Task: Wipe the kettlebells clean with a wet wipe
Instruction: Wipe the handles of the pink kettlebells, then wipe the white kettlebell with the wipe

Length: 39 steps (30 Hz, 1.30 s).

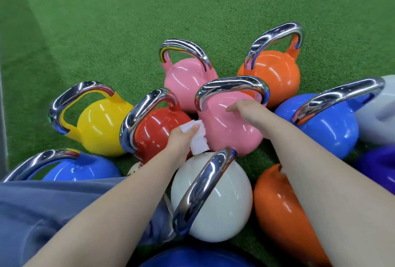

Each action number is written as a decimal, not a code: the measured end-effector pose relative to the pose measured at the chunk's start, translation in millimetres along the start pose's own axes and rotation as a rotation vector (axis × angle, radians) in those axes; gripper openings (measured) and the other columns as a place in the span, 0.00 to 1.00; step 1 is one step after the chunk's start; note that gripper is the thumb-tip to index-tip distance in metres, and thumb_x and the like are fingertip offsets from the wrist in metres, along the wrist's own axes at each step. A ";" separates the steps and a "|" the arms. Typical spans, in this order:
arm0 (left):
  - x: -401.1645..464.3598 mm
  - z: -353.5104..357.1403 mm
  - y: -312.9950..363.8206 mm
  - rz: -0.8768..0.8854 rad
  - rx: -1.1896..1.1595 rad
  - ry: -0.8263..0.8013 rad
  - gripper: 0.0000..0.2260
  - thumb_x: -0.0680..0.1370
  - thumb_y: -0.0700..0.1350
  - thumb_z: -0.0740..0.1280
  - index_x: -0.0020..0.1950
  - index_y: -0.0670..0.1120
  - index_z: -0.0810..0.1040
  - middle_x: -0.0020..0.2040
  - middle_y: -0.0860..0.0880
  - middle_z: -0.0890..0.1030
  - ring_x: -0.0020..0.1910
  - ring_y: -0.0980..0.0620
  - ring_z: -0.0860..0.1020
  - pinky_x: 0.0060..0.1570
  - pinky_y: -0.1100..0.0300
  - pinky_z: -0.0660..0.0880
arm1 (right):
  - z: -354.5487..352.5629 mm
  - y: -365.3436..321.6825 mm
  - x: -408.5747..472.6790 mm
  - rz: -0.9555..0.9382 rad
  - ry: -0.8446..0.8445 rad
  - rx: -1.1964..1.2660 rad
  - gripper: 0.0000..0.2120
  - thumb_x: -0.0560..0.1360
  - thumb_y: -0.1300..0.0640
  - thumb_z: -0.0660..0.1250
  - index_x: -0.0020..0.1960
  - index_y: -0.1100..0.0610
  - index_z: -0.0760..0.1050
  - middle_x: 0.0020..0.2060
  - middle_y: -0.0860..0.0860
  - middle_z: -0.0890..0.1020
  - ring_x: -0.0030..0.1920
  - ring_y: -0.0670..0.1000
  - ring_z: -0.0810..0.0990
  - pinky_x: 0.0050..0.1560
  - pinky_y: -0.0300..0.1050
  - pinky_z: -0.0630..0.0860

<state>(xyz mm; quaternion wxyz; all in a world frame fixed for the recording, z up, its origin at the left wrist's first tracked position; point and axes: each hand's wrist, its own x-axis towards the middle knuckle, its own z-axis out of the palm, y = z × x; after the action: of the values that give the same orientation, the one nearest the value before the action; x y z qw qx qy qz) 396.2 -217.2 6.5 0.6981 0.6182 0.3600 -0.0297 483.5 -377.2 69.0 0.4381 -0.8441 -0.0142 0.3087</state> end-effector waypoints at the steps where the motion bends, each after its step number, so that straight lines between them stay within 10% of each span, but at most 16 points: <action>1: -7.3 -5.7 2.7 -0.005 -0.026 -0.070 0.03 0.77 0.42 0.65 0.49 0.46 0.77 0.46 0.44 0.81 0.46 0.46 0.80 0.54 0.51 0.76 | -1.5 0.6 -4.7 0.000 0.011 0.013 0.15 0.80 0.58 0.55 0.63 0.58 0.74 0.69 0.55 0.68 0.67 0.55 0.67 0.61 0.43 0.63; 9: -61.7 -42.4 33.4 0.069 -0.045 -0.407 0.17 0.81 0.52 0.53 0.56 0.45 0.77 0.46 0.48 0.84 0.44 0.53 0.81 0.52 0.56 0.76 | 8.1 -2.7 -59.4 -0.070 0.137 0.187 0.14 0.79 0.61 0.55 0.60 0.62 0.75 0.61 0.58 0.77 0.51 0.50 0.73 0.41 0.38 0.69; 18: -102.2 -47.1 40.7 0.309 0.069 -0.435 0.15 0.82 0.53 0.52 0.56 0.52 0.77 0.55 0.50 0.80 0.53 0.53 0.78 0.60 0.52 0.72 | 58.8 -0.2 -132.4 -0.235 0.341 0.223 0.12 0.76 0.58 0.64 0.44 0.69 0.76 0.35 0.55 0.75 0.36 0.48 0.72 0.35 0.37 0.69; 24: -122.8 -35.6 42.4 0.589 0.380 -0.459 0.17 0.82 0.48 0.51 0.67 0.47 0.72 0.63 0.54 0.73 0.61 0.60 0.70 0.52 0.81 0.64 | 84.3 -7.8 -157.7 -0.374 0.243 0.212 0.05 0.70 0.56 0.72 0.42 0.52 0.76 0.35 0.45 0.77 0.36 0.43 0.75 0.40 0.31 0.71; 30: -127.6 -42.0 46.4 0.675 0.440 -0.408 0.14 0.82 0.44 0.53 0.54 0.45 0.77 0.53 0.50 0.77 0.54 0.57 0.73 0.48 0.79 0.65 | 81.5 -13.7 -164.6 -0.429 0.232 0.278 0.12 0.75 0.64 0.65 0.35 0.53 0.70 0.34 0.52 0.77 0.35 0.46 0.72 0.38 0.36 0.69; 35: -114.4 -48.4 44.6 0.793 0.774 -0.397 0.21 0.70 0.63 0.64 0.40 0.44 0.78 0.46 0.51 0.77 0.49 0.57 0.72 0.51 0.73 0.64 | 73.6 -9.7 -162.8 -0.339 0.301 0.399 0.10 0.78 0.61 0.61 0.38 0.53 0.67 0.30 0.49 0.71 0.32 0.48 0.69 0.34 0.40 0.68; 39: -113.1 -54.4 51.8 0.598 0.667 -0.455 0.09 0.69 0.46 0.74 0.33 0.47 0.76 0.41 0.55 0.77 0.38 0.66 0.73 0.42 0.73 0.67 | 65.3 -2.9 -159.4 -0.265 0.391 0.499 0.11 0.78 0.59 0.61 0.37 0.53 0.67 0.29 0.46 0.67 0.30 0.44 0.63 0.30 0.35 0.62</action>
<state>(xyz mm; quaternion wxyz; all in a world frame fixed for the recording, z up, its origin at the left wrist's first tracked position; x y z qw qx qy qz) 312.5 -202.6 112.5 0.5014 0.8616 -0.0231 -0.0758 320.5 -374.6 124.5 0.6620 -0.7448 0.0366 0.0753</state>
